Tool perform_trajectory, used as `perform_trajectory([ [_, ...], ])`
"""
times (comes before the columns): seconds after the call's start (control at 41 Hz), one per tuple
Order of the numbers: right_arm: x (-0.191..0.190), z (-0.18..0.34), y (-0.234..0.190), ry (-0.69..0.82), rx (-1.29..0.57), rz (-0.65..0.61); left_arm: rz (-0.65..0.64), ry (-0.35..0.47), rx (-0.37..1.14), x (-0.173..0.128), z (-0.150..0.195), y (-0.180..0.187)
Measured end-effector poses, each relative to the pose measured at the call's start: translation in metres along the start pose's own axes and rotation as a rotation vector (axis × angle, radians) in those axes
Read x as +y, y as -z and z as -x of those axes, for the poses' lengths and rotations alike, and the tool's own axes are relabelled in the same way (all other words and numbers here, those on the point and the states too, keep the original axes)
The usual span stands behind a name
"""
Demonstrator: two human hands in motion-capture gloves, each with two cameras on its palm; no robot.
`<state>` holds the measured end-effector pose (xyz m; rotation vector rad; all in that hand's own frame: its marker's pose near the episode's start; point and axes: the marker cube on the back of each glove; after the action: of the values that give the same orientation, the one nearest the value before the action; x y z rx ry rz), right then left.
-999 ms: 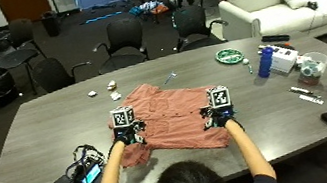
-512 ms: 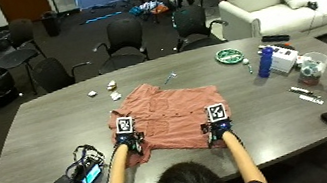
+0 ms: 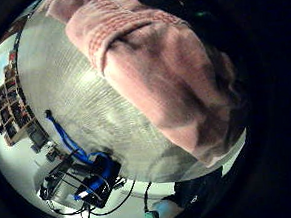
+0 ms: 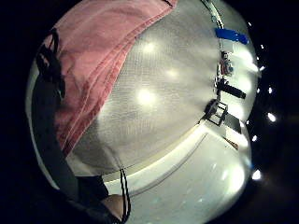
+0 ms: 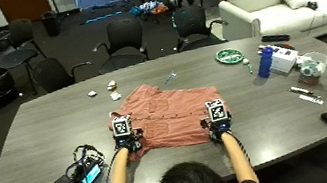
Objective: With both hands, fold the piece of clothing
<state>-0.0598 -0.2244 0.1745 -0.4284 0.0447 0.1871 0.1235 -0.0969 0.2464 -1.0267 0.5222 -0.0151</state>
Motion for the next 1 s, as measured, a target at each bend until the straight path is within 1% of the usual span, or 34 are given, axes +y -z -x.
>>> perform_trajectory([
  [0.073,-0.005,0.000,0.002,-0.014,-0.014,-0.037,-0.087,-0.007,-0.009,-0.004,-0.002,0.002],
  [0.146,-0.005,0.001,0.000,-0.010,-0.033,-0.015,-0.145,-0.015,-0.031,-0.007,-0.003,0.005],
  [0.268,-0.004,-0.001,-0.001,0.027,-0.033,-0.014,-0.157,-0.001,-0.079,-0.004,-0.003,0.008],
  [0.365,0.005,-0.003,-0.003,0.103,-0.023,0.049,-0.116,-0.023,-0.108,0.008,-0.007,0.007],
  [0.439,0.011,-0.006,0.000,0.118,-0.017,0.045,-0.184,-0.032,-0.147,0.016,-0.010,0.012],
  [0.512,0.020,-0.010,0.010,0.129,-0.006,-0.014,-0.246,-0.049,-0.195,0.032,-0.012,0.018],
  [0.585,0.034,-0.015,0.021,0.151,-0.001,-0.035,-0.299,-0.106,-0.219,0.048,-0.015,0.027],
  [0.633,0.046,-0.019,0.029,0.159,-0.007,-0.031,-0.307,-0.141,-0.227,0.062,-0.017,0.031],
  [0.707,0.069,-0.026,0.044,0.177,-0.018,-0.009,-0.294,-0.170,-0.229,0.086,-0.017,0.038],
  [0.755,0.082,-0.030,0.055,0.193,-0.015,-0.010,-0.307,-0.222,-0.226,0.098,-0.019,0.045],
  [0.804,0.087,-0.035,0.064,0.213,-0.007,-0.039,-0.313,-0.269,-0.224,0.106,-0.021,0.052],
  [0.828,0.086,-0.039,0.068,0.218,-0.002,-0.054,-0.303,-0.270,-0.226,0.109,-0.020,0.055],
  [0.877,0.078,-0.049,0.074,0.210,0.007,-0.076,-0.261,-0.239,-0.232,0.118,-0.016,0.062],
  [0.926,0.076,-0.060,0.084,0.198,0.015,-0.089,-0.219,-0.226,-0.235,0.129,-0.014,0.071],
  [0.999,0.089,-0.067,0.104,0.197,0.020,-0.109,-0.227,-0.216,-0.273,0.136,-0.013,0.086],
])
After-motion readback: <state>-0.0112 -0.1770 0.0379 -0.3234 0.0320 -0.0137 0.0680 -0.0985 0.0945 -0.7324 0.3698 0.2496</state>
